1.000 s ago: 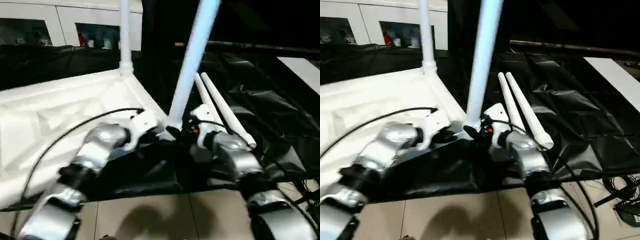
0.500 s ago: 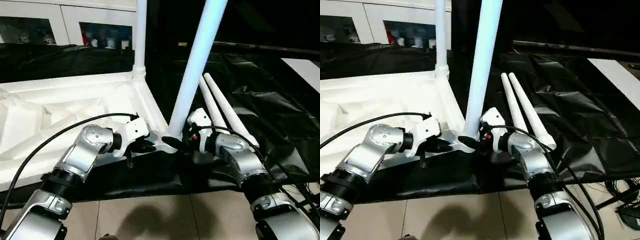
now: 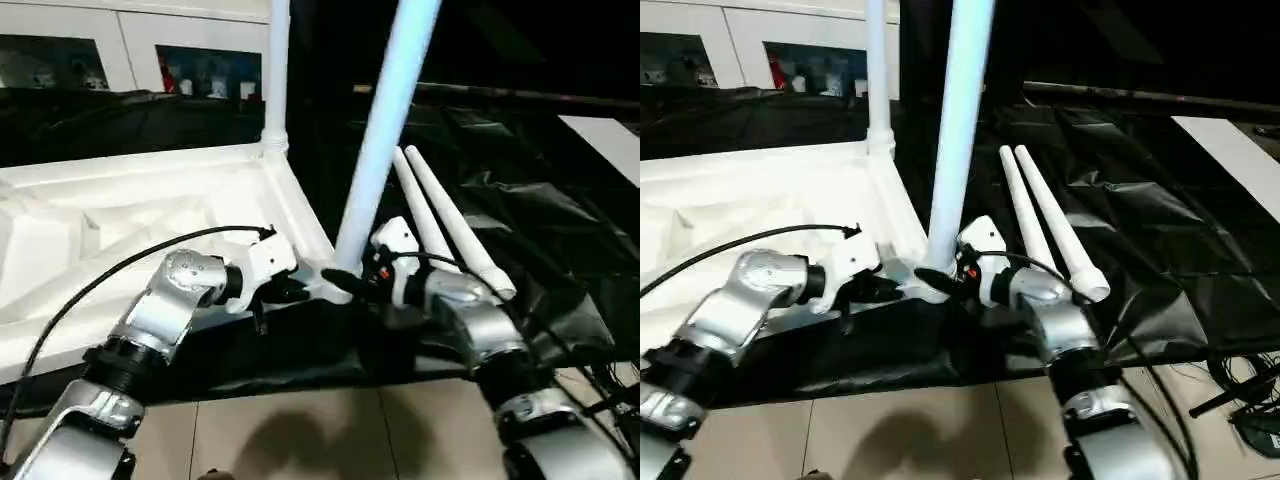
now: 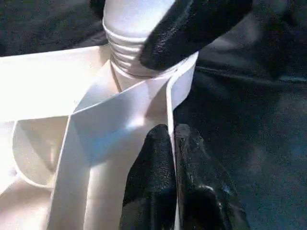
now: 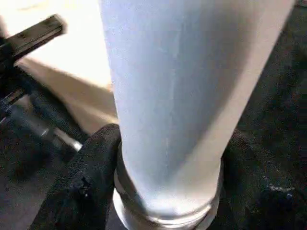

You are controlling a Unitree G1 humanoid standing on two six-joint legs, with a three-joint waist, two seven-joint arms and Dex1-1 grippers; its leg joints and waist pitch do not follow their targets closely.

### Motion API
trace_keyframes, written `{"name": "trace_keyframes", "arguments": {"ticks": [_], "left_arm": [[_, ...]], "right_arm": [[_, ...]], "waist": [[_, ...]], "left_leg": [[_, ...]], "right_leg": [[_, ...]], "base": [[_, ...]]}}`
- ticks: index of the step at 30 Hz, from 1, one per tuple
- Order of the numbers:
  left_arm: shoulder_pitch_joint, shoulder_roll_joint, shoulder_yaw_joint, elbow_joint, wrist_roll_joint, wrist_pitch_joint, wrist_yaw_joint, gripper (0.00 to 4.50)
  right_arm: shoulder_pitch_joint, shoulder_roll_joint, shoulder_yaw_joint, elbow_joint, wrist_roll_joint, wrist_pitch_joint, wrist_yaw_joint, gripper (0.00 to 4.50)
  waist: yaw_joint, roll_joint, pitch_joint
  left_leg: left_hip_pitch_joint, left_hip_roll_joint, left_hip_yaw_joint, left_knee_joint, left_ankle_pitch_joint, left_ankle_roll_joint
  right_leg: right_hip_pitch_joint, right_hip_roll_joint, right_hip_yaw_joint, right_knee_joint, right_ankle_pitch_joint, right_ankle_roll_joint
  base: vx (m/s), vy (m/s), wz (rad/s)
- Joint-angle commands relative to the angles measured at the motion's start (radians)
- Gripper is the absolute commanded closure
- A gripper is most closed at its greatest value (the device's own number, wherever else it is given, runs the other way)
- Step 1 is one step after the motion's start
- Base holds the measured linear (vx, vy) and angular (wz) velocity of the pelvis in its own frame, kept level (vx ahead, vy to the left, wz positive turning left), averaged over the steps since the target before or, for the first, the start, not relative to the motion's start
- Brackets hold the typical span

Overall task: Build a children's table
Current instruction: Rotate leg to tighten

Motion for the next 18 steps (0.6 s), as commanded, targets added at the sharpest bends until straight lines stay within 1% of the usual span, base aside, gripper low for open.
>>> {"name": "trace_keyframes", "arguments": {"ticks": [1, 2, 3, 4, 6, 7, 9, 10, 12, 13, 14, 15, 16, 17, 18], "left_arm": [[-0.014, -0.059, 0.013, 0.046, -0.011, 0.015, 0.096, 4.5], [-0.031, -0.081, 0.02, 0.072, -0.003, 0.026, 0.141, 4.5], [-0.046, -0.102, 0.027, 0.094, 0.002, 0.036, 0.178, 4.5], [-0.074, -0.144, 0.041, 0.136, 0.006, 0.056, 0.25, 4.5], [-0.098, -0.18, 0.05, 0.169, 0.012, 0.073, 0.309, 4.5], [-0.098, -0.18, 0.05, 0.169, 0.012, 0.073, 0.309, 4.5], [-0.116, -0.222, 0.055, 0.194, 0.018, 0.083, 0.366, 4.5], [-0.122, -0.243, 0.053, 0.203, 0.025, 0.081, 0.384, 4.5], [-0.124, -0.254, 0.05, 0.208, 0.029, 0.074, 0.386, 4.5], [-0.124, -0.254, 0.05, 0.208, 0.029, 0.074, 0.386, 4.5], [-0.125, -0.257, 0.048, 0.214, 0.032, 0.067, 0.386, 4.5], [-0.122, -0.252, 0.042, 0.212, 0.035, 0.055, 0.379, 4.5], [-0.119, -0.246, 0.037, 0.212, 0.035, 0.047, 0.375, 4.5], [-0.113, -0.236, 0.032, 0.207, 0.034, 0.038, 0.364, 4.5], [-0.108, -0.227, 0.029, 0.202, 0.033, 0.031, 0.354, 4.5]], "right_arm": [[-0.01, -0.003, -0.085, 0.073, 0.003, 0.022, -0.203, 1.84], [-0.018, 0.013, -0.108, 0.096, 0.01, 0.025, -0.273, 1.84], [-0.026, 0.029, -0.131, 0.118, 0.021, 0.029, -0.332, 1.84], [-0.047, 0.057, -0.172, 0.163, 0.046, 0.035, -0.438, 1.85], [-0.069, 0.083, -0.207, 0.206, 0.07, 0.037, -0.521, 1.85], [-0.069, 0.083, -0.207, 0.206, 0.07, 0.037, -0.521, 1.85], [-0.097, 0.105, -0.207, 0.249, 0.057, 0.014, -0.595, 1.85], [-0.116, 0.119, -0.194, 0.273, 0.036, -0.011, -0.618, 1.85], [-0.129, 0.13, -0.185, 0.284, 0.025, -0.028, -0.615, 1.85], [-0.129, 0.13, -0.185, 0.284, 0.025, -0.028, -0.615, 1.85], [-0.138, 0.138, -0.184, 0.29, 0.021, -0.043, -0.613, 1.29], [-0.144, 0.141, -0.175, 0.289, 0.014, -0.063, -0.589, 1.15], [-0.149, 0.141, -0.168, 0.288, 0.009, -0.082, -0.57, 1.15], [-0.153, 0.137, -0.16, 0.286, 0.006, -0.093, -0.542, 1.13], [-0.156, 0.132, -0.152, 0.283, 0.005, -0.1, -0.517, 1.06]], "waist": [[-0.002, 0.006, -0.051], [-0.002, 0.006, -0.053], [-0.001, 0.005, -0.054], [-0.002, 0.008, -0.056], [-0.001, 0.007, -0.056], [-0.001, 0.005, -0.058], [0.001, 0.005, -0.061], [-0.001, 0.004, -0.062], [0.0, 0.004, -0.06], [0.001, 0.004, -0.06], [0.001, 0.004, -0.06], [0.002, 0.003, -0.059], [0.001, 0.0, -0.059], [0.001, 0.002, -0.058], [0.001, 0.0, -0.059]], "left_leg": [[0.006, 0.013, 0.005, -0.059, -0.16, 0.002], [0.007, 0.012, 0.003, -0.059, -0.169, -0.009], [0.006, 0.012, 0.003, -0.058, -0.167, -0.013], [0.006, 0.011, 0.002, -0.058, -0.165, -0.013], [0.006, 0.009, 0.003, -0.056, -0.159, -0.015], [0.003, 0.008, 0.003, -0.055, -0.154, -0.012], [0.0, 0.007, 0.003, -0.053, -0.123, 0.001], [0.0, 0.007, 0.004, -0.052, -0.115, 0.006], [-0.002, 0.006, 0.005, -0.052, -0.117, 0.011], [-0.002, 0.006, 0.004, -0.052, -0.121, 0.019], [-0.002, 0.007, 0.004, -0.052, -0.124, 0.021], [0.0, 0.008, 0.004, -0.053, -0.133, 0.024], [0.0, 0.008, 0.005, -0.053, -0.137, 0.025], [0.0, 0.008, 0.004, -0.053, -0.142, 0.025], [-0.003, 0.008, 0.004, -0.052, -0.14, 0.03]], "right_leg": [[0.037, -0.071, 0.054, -0.088, -0.14, -0.179], [0.039, -0.072, 0.053, -0.088, -0.168, -0.172], [0.038, -0.073, 0.054, -0.09, -0.172, -0.165], [0.039, -0.072, 0.054, -0.087, -0.162, -0.161], [0.038, -0.07, 0.054, -0.087, -0.142, -0.155], [0.041, -0.07, 0.054, -0.085, -0.129, -0.155], [0.045, -0.07, 0.053, -0.079, -0.06, -0.157], [0.044, -0.069, 0.053, -0.077, -0.04, -0.159], [0.045, -0.069, 0.052, -0.079, -0.039, -0.159], [0.046, -0.069, 0.052, -0.08, -0.039, -0.158], [0.045, -0.07, 0.052, -0.08, -0.041, -0.158], [0.044, -0.071, 0.051, -0.081, -0.054, -0.157], [0.043, -0.07, 0.051, -0.082, -0.062, -0.157], [0.043, -0.071, 0.051, -0.083, -0.074, -0.157], [0.045, -0.071, 0.051, -0.082, -0.073, -0.157]], "base": [[0.0, 0.0, 0.0], [0.0, 0.0, 0.0], [0.0, 0.0, 0.0], [0.0, 0.0, 0.0], [0.0, 0.0, 0.0], [0.0, 0.0, 0.0], [0.0, 0.0, 0.0], [0.0, 0.0, 0.0], [0.0, 0.0, 0.0], [0.0, 0.0, 0.0], [0.0, 0.0, 0.0], [0.0, 0.0, 0.0], [0.0, 0.0, 0.0], [0.0, 0.0, 0.0], [0.0, 0.0, 0.0]]}}
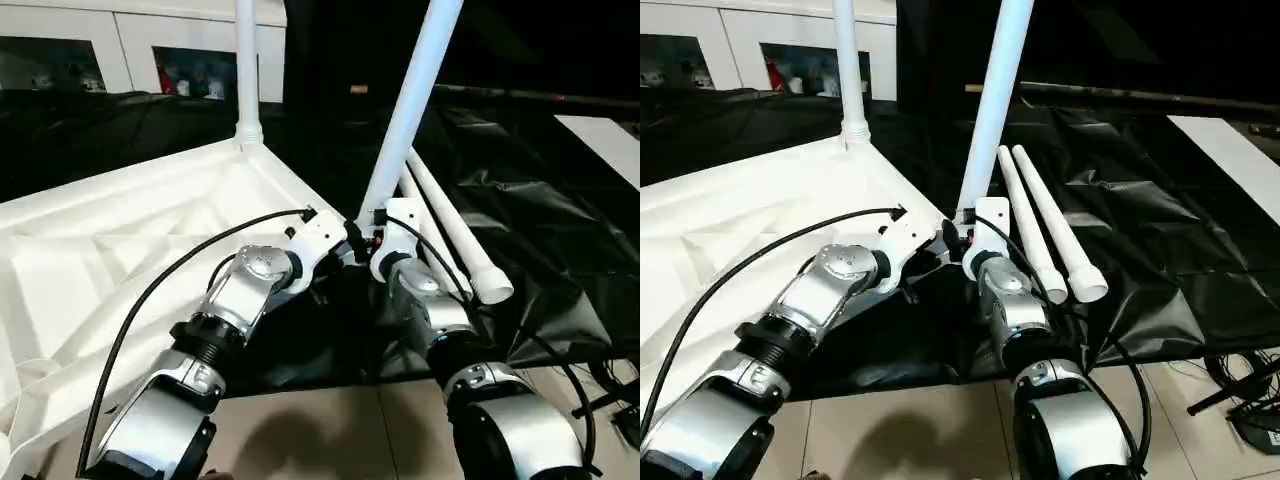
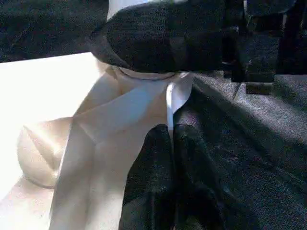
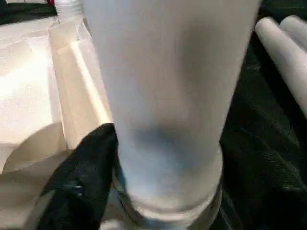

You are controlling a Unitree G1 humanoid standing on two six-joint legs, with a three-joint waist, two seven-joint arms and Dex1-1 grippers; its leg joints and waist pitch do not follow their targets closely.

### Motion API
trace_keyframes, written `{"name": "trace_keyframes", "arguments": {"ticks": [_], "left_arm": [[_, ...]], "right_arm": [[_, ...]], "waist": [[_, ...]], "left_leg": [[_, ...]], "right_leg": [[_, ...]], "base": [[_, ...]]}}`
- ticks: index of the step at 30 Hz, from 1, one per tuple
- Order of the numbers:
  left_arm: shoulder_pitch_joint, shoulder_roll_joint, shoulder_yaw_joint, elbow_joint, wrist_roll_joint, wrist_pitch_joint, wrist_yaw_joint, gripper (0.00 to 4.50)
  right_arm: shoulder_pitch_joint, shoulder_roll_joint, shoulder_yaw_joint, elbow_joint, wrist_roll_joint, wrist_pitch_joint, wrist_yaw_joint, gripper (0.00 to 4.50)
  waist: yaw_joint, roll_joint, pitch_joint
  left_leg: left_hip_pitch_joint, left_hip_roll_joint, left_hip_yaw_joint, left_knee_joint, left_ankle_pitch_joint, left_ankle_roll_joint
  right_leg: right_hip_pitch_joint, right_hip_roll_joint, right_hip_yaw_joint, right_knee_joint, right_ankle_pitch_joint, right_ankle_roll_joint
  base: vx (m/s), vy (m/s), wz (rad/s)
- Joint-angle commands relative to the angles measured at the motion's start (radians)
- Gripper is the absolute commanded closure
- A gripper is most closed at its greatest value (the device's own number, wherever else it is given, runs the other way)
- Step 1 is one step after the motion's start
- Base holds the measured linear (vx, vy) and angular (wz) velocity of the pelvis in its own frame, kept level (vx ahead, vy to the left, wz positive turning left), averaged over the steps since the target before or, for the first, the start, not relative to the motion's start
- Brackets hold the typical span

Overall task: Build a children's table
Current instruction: Rotate leg to tighten

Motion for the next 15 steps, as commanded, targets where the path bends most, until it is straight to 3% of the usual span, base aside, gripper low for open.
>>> {"name": "trace_keyframes", "arguments": {"ticks": [1, 6, 7, 9, 15], "left_arm": [[0.022, 0.002, 0.014, -0.001, -0.02, -0.048, 0.008, 4.5], [0.08, 0.085, 0.004, -0.083, -0.044, -0.09, -0.137, 4.5], [0.092, 0.104, 0.001, -0.099, -0.048, -0.096, -0.165, 4.5], [0.108, 0.134, -0.003, -0.121, -0.058, -0.112, -0.209, 4.5], [0.159, 0.2, -0.025, -0.215, -0.108, -0.132, -0.367, 4.5]], "right_arm": [[0.002, -0.019, -0.003, 0.005, -0.012, -0.013, 0.029, 0.9], [0.039, -0.123, 0.072, -0.109, -0.015, -0.004, 0.322, 0.77], [0.054, -0.149, 0.089, -0.136, -0.02, 0.0, 0.38, 0.77], [0.078, -0.193, 0.117, -0.173, -0.026, 0.002, 0.469, 0.77], [0.115, -0.266, 0.154, -0.23, -0.018, 0.049, 0.649, 0.77]], "waist": [[0.004, 0.001, -0.06], [0.004, -0.006, -0.06], [0.006, -0.005, -0.062], [0.005, -0.005, -0.061], [0.004, -0.002, -0.057]], "left_leg": [[-0.002, 0.008, 0.003, -0.053, -0.133, 0.032], [-0.01, 0.008, 0.004, -0.046, -0.079, 0.075], [-0.007, 0.009, 0.006, -0.045, -0.074, 0.084], [-0.006, 0.01, 0.006, -0.045, -0.067, 0.089], [-0.002, 0.015, 0.006, -0.049, -0.124, 0.073]], "right_leg": [[0.048, -0.071, 0.049, -0.079, -0.067, -0.158], [0.055, -0.07, 0.049, -0.072, 0.014, -0.173], [0.053, -0.069, 0.049, -0.071, 0.026, -0.179], [0.052, -0.069, 0.049, -0.069, 0.04, -0.19], [0.047, -0.07, 0.05, -0.076, -0.045, -0.203]], "base": [[0.0, 0.0, 0.0], [0.0, 0.0, 0.0], [0.0, 0.0, 0.0], [0.0, 0.0, 0.0], [0.0, 0.0, 0.0]]}}
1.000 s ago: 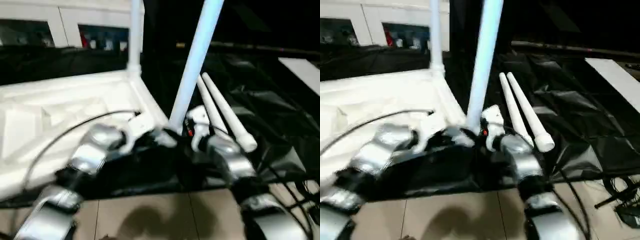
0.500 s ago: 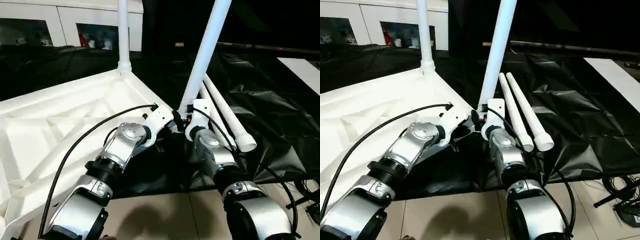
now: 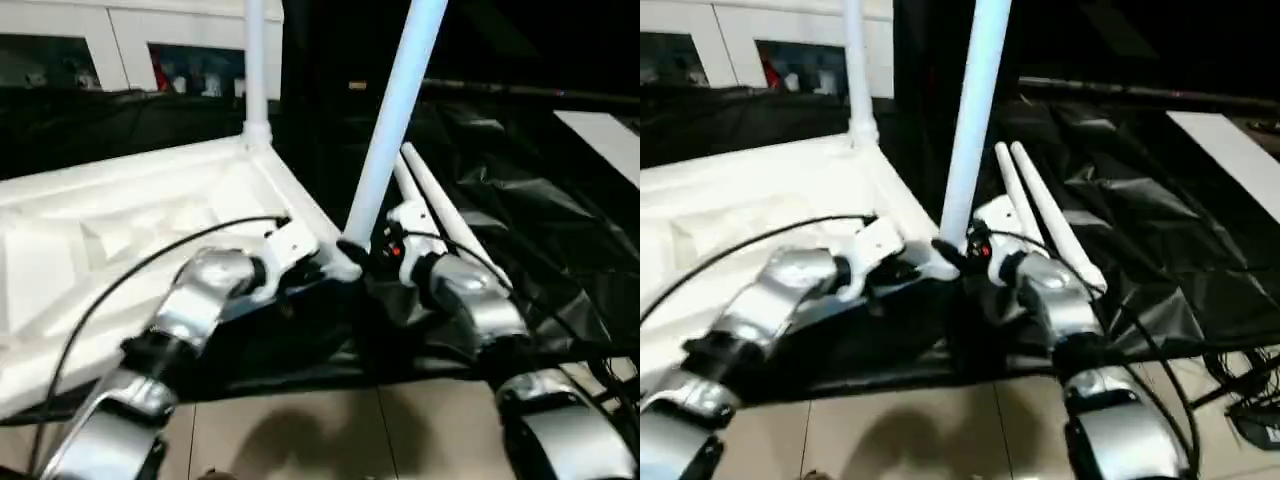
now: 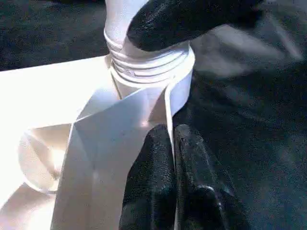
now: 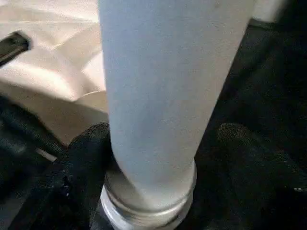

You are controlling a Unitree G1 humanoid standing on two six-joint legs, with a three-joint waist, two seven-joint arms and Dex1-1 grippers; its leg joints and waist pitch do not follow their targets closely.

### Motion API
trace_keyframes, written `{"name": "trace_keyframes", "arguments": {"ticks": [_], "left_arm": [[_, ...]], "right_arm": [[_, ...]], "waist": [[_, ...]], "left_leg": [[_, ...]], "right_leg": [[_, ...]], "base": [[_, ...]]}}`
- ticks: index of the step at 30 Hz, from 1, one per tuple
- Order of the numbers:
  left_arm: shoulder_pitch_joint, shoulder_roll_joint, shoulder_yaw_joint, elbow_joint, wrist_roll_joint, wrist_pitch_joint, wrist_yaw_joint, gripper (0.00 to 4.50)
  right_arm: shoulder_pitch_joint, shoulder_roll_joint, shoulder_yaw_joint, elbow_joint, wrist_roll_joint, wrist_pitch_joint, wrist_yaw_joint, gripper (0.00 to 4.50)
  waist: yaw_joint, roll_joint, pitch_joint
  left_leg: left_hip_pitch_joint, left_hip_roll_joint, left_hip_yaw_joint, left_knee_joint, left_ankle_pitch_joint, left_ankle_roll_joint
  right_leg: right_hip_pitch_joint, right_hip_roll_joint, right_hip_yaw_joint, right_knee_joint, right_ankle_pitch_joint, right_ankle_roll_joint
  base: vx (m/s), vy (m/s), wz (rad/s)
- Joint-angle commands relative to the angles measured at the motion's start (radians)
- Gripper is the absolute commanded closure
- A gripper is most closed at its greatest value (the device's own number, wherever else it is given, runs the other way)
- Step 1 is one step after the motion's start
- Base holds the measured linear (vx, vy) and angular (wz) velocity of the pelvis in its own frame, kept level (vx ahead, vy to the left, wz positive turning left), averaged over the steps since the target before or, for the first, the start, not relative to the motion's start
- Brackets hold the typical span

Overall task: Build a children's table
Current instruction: Rotate leg to tighten

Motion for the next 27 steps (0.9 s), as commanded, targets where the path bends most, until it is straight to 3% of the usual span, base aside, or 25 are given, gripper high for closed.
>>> {"name": "trace_keyframes", "arguments": {"ticks": [1, 10, 14, 21, 27], "left_arm": [[0.034, 0.006, -0.023, -0.034, -0.048, -0.023, -0.077, 4.5], [0.051, 0.03, -0.035, -0.058, -0.049, -0.025, -0.129, 4.5], [0.053, 0.031, -0.032, -0.067, -0.048, -0.02, -0.128, 4.5], [0.056, 0.034, -0.029, -0.071, -0.049, -0.018, -0.128, 4.5], [0.058, 0.04, -0.027, -0.072, -0.048, -0.02, -0.132, 4.5]], "right_arm": [[0.023, -0.04, 0.007, -0.008, 0.001, 0.033, 0.052, 0.77], [0.04, -0.046, 0.062, -0.046, -0.025, 0.055, 0.132, 0.77], [0.045, -0.036, 0.082, -0.035, -0.054, 0.051, 0.12, 0.77], [0.037, -0.027, 0.067, -0.025, -0.044, 0.062, 0.096, 0.77], [0.042, -0.021, 0.037, -0.046, -0.01, 0.079, 0.122, 0.77]], "waist": [[0.004, -0.002, -0.056], [0.006, -0.004, -0.056], [0.007, -0.007, -0.058], [0.006, -0.007, -0.058], [0.007, -0.005, -0.059]], "left_leg": [[0.004, 0.015, 0.005, -0.049, -0.133, 0.062], [0.005, 0.014, 0.005, -0.051, -0.126, 0.042], [0.003, 0.013, 0.005, -0.049, -0.098, 0.047], [0.003, 0.013, 0.005, -0.049, -0.109, 0.044], [0.003, 0.013, 0.005, -0.048, -0.095, 0.05]], "right_leg": [[0.05, -0.072, 0.051, -0.078, -0.054, -0.2], [0.049, -0.071, 0.051, -0.079, -0.081, -0.189], [0.051, -0.071, 0.05, -0.073, -0.039, -0.193], [0.051, -0.072, 0.051, -0.076, -0.058, -0.187], [0.053, -0.071, 0.051, -0.071, -0.022, -0.196]], "base": [[0.0, 0.0, 0.0], [0.0, 0.0, 0.0], [0.0, 0.0, 0.0], [0.0, 0.0, 0.0], [0.0, 0.0, 0.0]]}}
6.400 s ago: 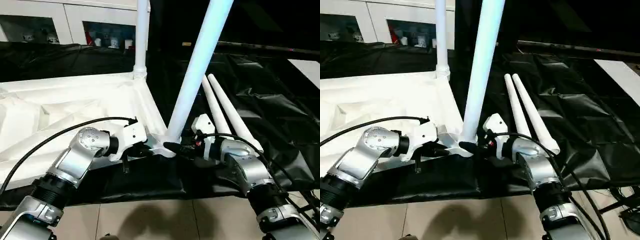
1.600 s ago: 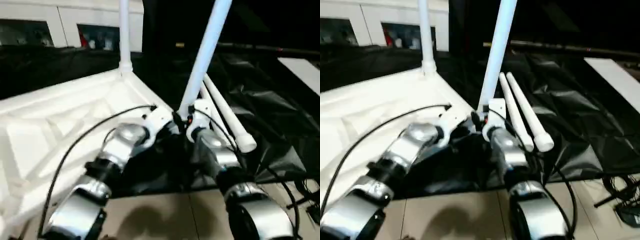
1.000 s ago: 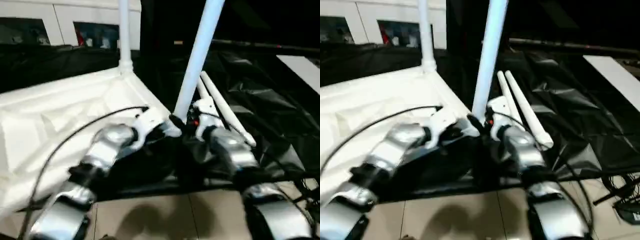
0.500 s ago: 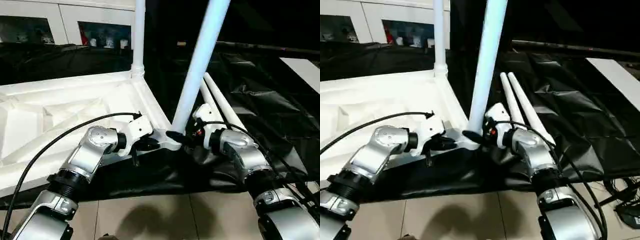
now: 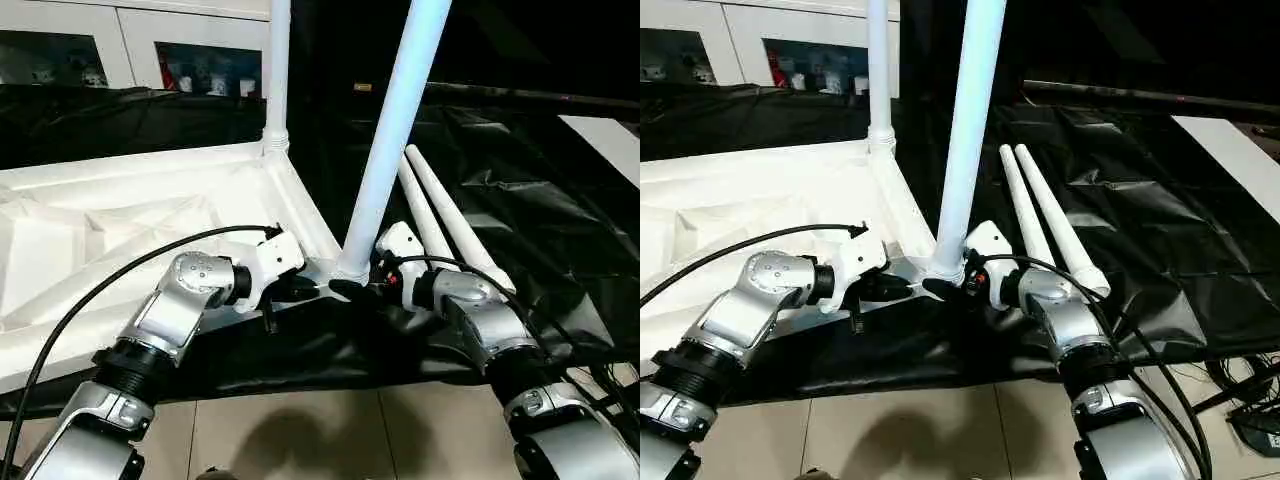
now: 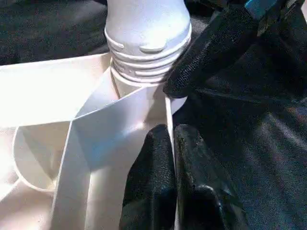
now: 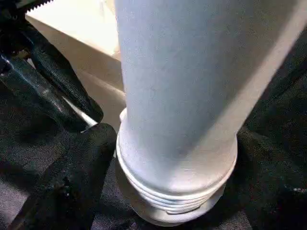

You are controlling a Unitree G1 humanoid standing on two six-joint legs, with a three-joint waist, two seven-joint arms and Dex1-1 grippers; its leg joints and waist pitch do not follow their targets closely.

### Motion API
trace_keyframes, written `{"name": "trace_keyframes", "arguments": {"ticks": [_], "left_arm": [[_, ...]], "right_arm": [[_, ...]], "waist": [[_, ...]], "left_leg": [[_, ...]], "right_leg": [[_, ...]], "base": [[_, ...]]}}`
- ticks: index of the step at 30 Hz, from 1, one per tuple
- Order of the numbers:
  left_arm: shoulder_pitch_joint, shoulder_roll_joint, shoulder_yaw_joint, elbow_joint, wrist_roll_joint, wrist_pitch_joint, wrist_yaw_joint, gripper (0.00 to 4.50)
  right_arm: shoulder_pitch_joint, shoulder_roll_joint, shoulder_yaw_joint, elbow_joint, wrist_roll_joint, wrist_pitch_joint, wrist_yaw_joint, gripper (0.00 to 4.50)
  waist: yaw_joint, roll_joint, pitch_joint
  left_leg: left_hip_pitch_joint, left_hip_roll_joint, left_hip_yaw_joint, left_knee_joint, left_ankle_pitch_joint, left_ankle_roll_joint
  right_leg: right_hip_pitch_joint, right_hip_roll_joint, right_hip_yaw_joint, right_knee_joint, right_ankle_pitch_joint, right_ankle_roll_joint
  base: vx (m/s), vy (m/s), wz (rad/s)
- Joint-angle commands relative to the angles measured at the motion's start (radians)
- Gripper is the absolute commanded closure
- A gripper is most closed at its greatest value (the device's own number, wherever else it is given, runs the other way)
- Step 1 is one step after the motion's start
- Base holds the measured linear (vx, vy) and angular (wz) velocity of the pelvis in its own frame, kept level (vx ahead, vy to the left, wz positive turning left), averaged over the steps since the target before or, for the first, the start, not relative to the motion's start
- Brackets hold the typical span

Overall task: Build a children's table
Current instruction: Rotate leg to tighten

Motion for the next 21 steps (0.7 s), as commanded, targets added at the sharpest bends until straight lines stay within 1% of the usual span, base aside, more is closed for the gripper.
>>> {"name": "trace_keyframes", "arguments": {"ticks": [1, 5, 6, 7, 9, 10, 12, 14, 17, 21], "left_arm": [[0.02, -0.008, -0.021, -0.009, -0.022, -0.019, -0.037, 4.5], [0.02, -0.006, -0.022, -0.01, -0.021, -0.02, -0.04, 4.5], [0.021, -0.006, -0.022, -0.01, -0.022, -0.02, -0.041, 4.5], [0.02, -0.006, -0.022, -0.01, -0.022, -0.021, -0.041, 4.5], [0.02, -0.006, -0.022, -0.01, -0.022, -0.02, -0.041, 4.5], [0.021, -0.005, -0.023, -0.01, -0.022, -0.02, -0.042, 4.5], [0.019, -0.004, -0.023, -0.009, -0.022, -0.02, -0.042, 4.5], [0.019, -0.005, -0.023, -0.009, -0.022, -0.02, -0.041, 4.5], [0.017, -0.004, -0.024, -0.005, -0.021, -0.02, -0.042, 4.5], [0.019, -0.003, -0.024, -0.006, -0.021, -0.019, -0.045, 4.5]], "right_arm": [[-0.002, -0.006, -0.026, -0.007, 0.02, 0.01, 0.009, 0.77], [0.018, -0.009, -0.029, -0.038, 0.038, 0.015, 0.036, 0.77], [0.021, -0.008, -0.028, -0.042, 0.039, 0.015, 0.038, 0.77], [0.023, -0.007, -0.029, -0.043, 0.041, 0.014, 0.038, 0.91], [0.024, -0.006, -0.032, -0.043, 0.044, 0.017, 0.036, 0.91], [0.024, -0.005, -0.034, -0.042, 0.045, 0.02, 0.035, 0.91], [0.023, -0.005, -0.036, -0.033, 0.044, 0.021, 0.032, 1.24], [0.022, -0.004, -0.04, -0.026, 0.046, 0.022, 0.028, 1.32], [0.02, -0.001, -0.048, -0.023, 0.051, 0.023, 0.03, 1.63], [0.022, 0.002, -0.048, -0.024, 0.05, 0.025, 0.033, 1.73]], "waist": [[0.003, 0.0, -0.06], [0.003, 0.001, -0.06], [0.003, 0.003, -0.06], [0.003, 0.002, -0.06], [0.003, 0.002, -0.061], [0.003, 0.003, -0.061], [0.004, 0.003, -0.061], [0.004, 0.003, -0.061], [0.004, 0.004, -0.061], [0.005, 0.002, -0.062]], "left_leg": [[0.004, 0.013, 0.004, -0.048, -0.09, 0.054], [0.004, 0.013, 0.004, -0.047, -0.089, 0.059], [0.004, 0.013, 0.004, -0.048, -0.089, 0.057], [0.004, 0.012, 0.004, -0.047, -0.091, 0.056], [0.004, 0.013, 0.004, -0.047, -0.091, 0.053], [0.005, 0.012, 0.004, -0.047, -0.091, 0.054], [0.005, 0.013, 0.004, -0.047, -0.09, 0.053], [0.005, 0.013, 0.004, -0.048, -0.09, 0.051], [0.005, 0.013, 0.004, -0.047, -0.092, 0.051], [0.004, 0.012, 0.004, -0.047, -0.086, 0.053]], "right_leg": [[0.053, -0.071, 0.051, -0.071, -0.016, -0.197], [0.054, -0.07, 0.051, -0.07, -0.001, -0.201], [0.054, -0.071, 0.051, -0.07, -0.003, -0.202], [0.053, -0.07, 0.051, -0.071, -0.007, -0.202], [0.054, -0.07, 0.051, -0.071, -0.01, -0.202], [0.053, -0.07, 0.051, -0.071, -0.007, -0.204], [0.053, -0.07, 0.051, -0.07, -0.002, -0.206], [0.054, -0.07, 0.05, -0.07, -0.002, -0.207], [0.054, -0.07, 0.05, -0.069, 0.004, -0.209], [0.055, -0.07, 0.05, -0.069, 0.006, -0.208]], "base": [[0.0, 0.0, 0.0], [0.0, 0.0, 0.0], [0.0, 0.0, 0.0], [0.0, 0.0, 0.0], [0.0, 0.0, 0.0], [0.0, 0.0, 0.0], [0.0, 0.0, 0.0], [0.0, 0.0, 0.0], [0.0, 0.0, 0.0], [0.0, 0.0, 0.0]]}}
